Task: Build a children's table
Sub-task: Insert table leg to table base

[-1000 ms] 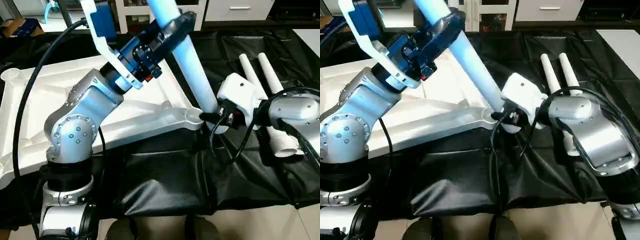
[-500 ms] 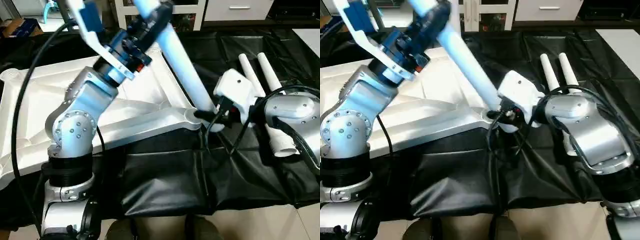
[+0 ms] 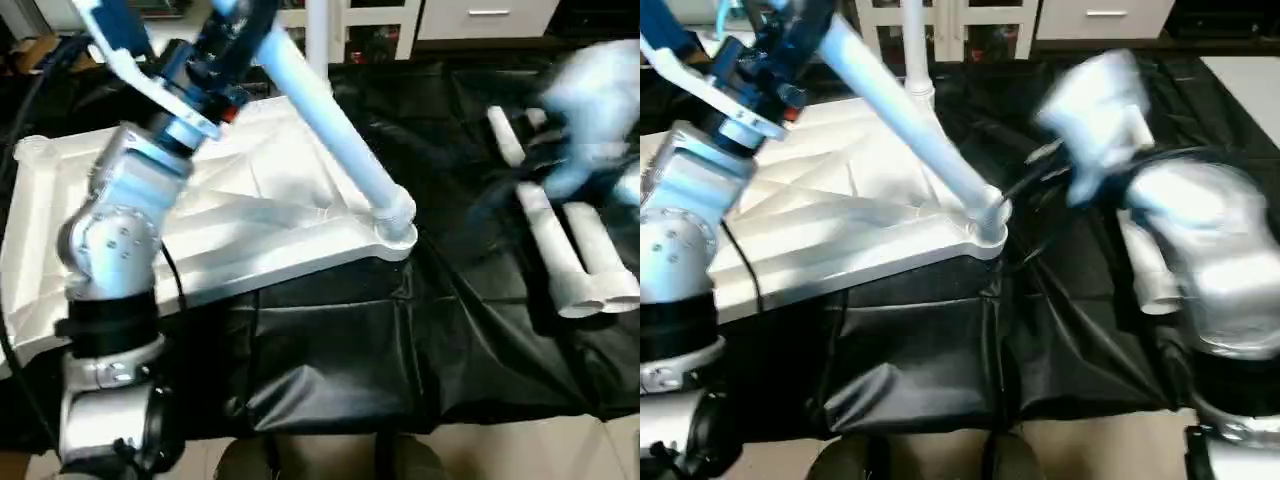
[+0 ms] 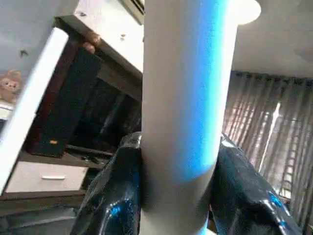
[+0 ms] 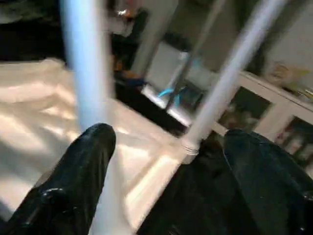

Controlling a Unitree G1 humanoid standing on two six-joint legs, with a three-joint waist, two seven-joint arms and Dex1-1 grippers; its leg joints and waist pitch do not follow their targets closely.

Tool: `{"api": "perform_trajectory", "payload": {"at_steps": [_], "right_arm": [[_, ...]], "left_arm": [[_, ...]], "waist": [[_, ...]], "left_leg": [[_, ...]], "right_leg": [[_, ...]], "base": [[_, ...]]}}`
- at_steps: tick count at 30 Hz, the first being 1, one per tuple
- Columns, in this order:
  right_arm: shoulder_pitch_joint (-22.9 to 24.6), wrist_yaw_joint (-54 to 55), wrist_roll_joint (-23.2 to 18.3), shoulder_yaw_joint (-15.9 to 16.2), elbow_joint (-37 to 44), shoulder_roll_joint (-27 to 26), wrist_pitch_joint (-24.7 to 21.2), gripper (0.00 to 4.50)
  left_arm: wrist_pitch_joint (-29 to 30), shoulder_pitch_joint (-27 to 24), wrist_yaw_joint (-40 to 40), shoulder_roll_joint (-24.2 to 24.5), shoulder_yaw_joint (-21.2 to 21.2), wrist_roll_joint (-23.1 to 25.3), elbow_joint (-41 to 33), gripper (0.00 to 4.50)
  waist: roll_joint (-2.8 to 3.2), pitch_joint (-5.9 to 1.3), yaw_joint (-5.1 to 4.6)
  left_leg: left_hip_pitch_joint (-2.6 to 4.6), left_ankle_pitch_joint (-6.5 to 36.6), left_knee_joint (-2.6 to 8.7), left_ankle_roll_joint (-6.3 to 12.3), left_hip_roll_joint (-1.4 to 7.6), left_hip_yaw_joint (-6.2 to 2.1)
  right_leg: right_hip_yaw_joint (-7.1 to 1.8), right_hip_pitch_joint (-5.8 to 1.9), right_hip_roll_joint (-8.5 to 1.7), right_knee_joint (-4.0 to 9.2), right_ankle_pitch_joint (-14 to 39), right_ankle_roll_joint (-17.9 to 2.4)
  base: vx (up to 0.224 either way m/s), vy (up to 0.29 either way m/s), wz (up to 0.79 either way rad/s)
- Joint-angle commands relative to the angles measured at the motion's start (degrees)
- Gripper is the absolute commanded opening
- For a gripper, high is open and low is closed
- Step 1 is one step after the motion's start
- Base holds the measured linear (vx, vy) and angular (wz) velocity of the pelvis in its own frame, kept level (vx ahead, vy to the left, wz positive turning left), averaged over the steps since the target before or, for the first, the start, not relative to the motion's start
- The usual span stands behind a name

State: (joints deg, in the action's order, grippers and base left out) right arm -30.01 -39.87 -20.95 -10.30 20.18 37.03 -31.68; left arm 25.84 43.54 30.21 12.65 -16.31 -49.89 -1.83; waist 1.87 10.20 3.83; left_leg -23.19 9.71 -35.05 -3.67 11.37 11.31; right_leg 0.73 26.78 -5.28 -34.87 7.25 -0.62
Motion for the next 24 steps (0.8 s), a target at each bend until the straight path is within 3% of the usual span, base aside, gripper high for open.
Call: {"api": "perform_trajectory", "payload": {"at_steps": [1, 2, 4, 5, 7, 8, 9, 10, 12, 13, 17, 20, 21, 24], "right_arm": [[2.37, -1.00, -0.34, -2.01, -0.41, 1.40, -0.61, 4.31], [3.47, -1.41, 0.02, -2.24, -0.85, 2.09, -0.53, 4.42], [11.20, -5.06, 0.43, -4.24, -1.72, 4.92, 0.80, 4.48], [14.27, -7.24, -0.53, -5.31, -1.20, 5.47, 1.20, 4.50], [18.45, -9.90, -3.13, -7.30, 0.27, 5.86, -0.64, 4.50], [19.89, -10.61, -4.37, -8.14, 0.94, 5.96, -2.15, 4.50], [23.24, -12.07, -5.15, -8.18, 2.15, 6.95, -3.25, 4.50], [23.24, -12.07, -5.15, -8.18, 2.15, 6.95, -3.25, 4.50], [28.74, -13.93, -5.16, -6.86, 4.21, 8.38, -3.17, 4.50], [30.71, -14.29, -4.85, -6.07, 4.89, 8.89, -2.41, 4.50], [29.71, -10.22, -4.35, -2.67, 8.25, 5.41, -2.34, 4.50], [29.21, -9.68, -5.29, -2.15, 9.79, 4.77, -3.50, 4.50], [29.20, -9.54, -5.54, -2.00, 10.26, 4.67, -3.81, 4.50], [29.73, -9.29, -5.97, -1.92, 11.22, 4.78, -3.83, 4.50]], "left_arm": [[0.85, 1.50, 1.87, 0.44, -0.71, -1.94, -0.39, 1.56], [1.19, 1.62, 2.21, 0.57, -0.85, -2.49, -0.42, 1.56], [2.86, 2.43, 3.75, 1.21, -1.71, -5.86, -0.67, 1.56], [3.69, 2.70, 4.25, 1.44, -2.18, -7.39, -0.83, 1.56], [4.51, 3.18, 4.77, 1.83, -2.93, -9.21, -0.71, 1.56], [4.67, 3.39, 4.89, 2.00, -3.22, -9.71, -0.55, 1.56], [5.22, 3.82, 5.32, 2.36, -3.88, -10.87, -0.30, 1.56], [5.22, 3.82, 5.32, 2.36, -3.88, -10.87, -0.30, 1.56], [6.36, 4.59, 5.82, 2.51, -5.00, -13.39, -0.05, 1.56], [6.95, 4.91, 5.98, 2.57, -5.44, -14.62, 0.09, 1.56], [9.34, 5.69, 6.92, 3.43, -6.21, -18.76, 0.61, 1.56], [10.34, 5.95, 7.45, 3.76, -6.61, -20.13, 0.81, 1.56], [10.69, 6.08, 7.56, 3.91, -6.84, -20.65, 0.92, 1.56], [12.06, 6.45, 8.16, 4.62, -7.21, -22.45, 1.44, 1.56]], "waist": [[0.33, -4.99, 0.00], [0.33, -4.98, -0.10], [-0.05, -4.59, -0.14], [0.08, -4.59, 0.00], [-0.48, -4.37, -0.12], [-0.54, -4.36, -0.19], [-0.86, -4.06, -0.56], [-0.61, -3.99, -0.54], [-0.49, -3.62, -0.90], [-0.47, -3.66, -0.93], [-0.35, -3.34, -1.57], [-0.29, -2.99, -1.77], [0.09, -2.86, -1.67], [0.21, -2.92, -1.64]], "left_leg": [[1.62, 11.02, 3.97, 3.61, -0.09, -0.23], [1.52, 11.21, 3.99, 3.48, -0.09, -0.33], [1.55, 13.13, 4.12, 3.44, -0.09, -0.18], [1.61, 13.28, 4.13, 3.58, -0.10, -0.23], [0.91, 12.51, 4.20, 4.86, -0.29, -0.42], [1.00, 12.41, 4.20, 5.23, -0.25, -0.43], [0.56, 11.77, 4.27, 5.55, -0.40, -0.62], [0.83, 11.75, 4.26, 5.63, -0.28, -0.65], [0.73, 12.56, 4.43, 5.36, -0.35, -0.71], [1.09, 13.00, 4.50, 5.08, -0.27, -0.63], [0.48, 12.42, 4.97, 4.82, -0.40, -0.99], [0.97, 13.65, 5.15, 4.21, -0.39, -1.01], [1.22, 13.98, 5.20, 4.00, -0.31, -0.95], [1.27, 12.83, 5.32, 3.95, -0.17, -0.94]], "right_leg": [[-0.56, -4.28, -0.27, 3.70, 11.37, -13.29], [-0.52, -4.32, -0.37, 3.64, 11.78, -13.31], [-0.73, -4.18, -0.63, 4.28, 14.89, -12.16], [-0.69, -4.15, -0.65, 4.28, 15.23, -12.20], [-0.53, -4.48, -0.80, 4.31, 16.06, -11.67], [-0.55, -4.34, -0.79, 4.49, 16.82, -11.33], [-0.46, -4.49, -0.81, 4.54, 18.31, -10.58], [-0.61, -4.21, -0.81, 4.74, 20.00, -9.71], [-0.48, -4.07, -0.85, 5.17, 22.93, -8.65], [-0.57, -3.83, -0.79, 5.40, 23.96, -7.93], [-0.17, -3.88, -0.79, 5.42, 23.70, -7.78], [-0.36, -3.41, -0.66, 5.76, 26.06, -6.52], [-0.46, -3.17, -0.63, 5.78, 26.09, -6.56], [-0.42, -3.26, -0.62, 5.56, 22.01, -7.99]], "base": [[0.000, 0.000, 0.00], [0.000, 0.000, 0.00], [0.000, 0.000, 0.00], [0.000, 0.000, 0.00], [0.000, 0.000, 0.00], [0.000, 0.000, 0.00], [0.000, 0.000, 0.00], [0.000, 0.000, 0.00], [0.000, 0.000, 0.00], [0.000, 0.000, 0.00], [0.000, 0.000, 0.00], [0.000, 0.000, 0.00], [0.000, 0.000, 0.00], [0.000, 0.000, 0.00]]}}
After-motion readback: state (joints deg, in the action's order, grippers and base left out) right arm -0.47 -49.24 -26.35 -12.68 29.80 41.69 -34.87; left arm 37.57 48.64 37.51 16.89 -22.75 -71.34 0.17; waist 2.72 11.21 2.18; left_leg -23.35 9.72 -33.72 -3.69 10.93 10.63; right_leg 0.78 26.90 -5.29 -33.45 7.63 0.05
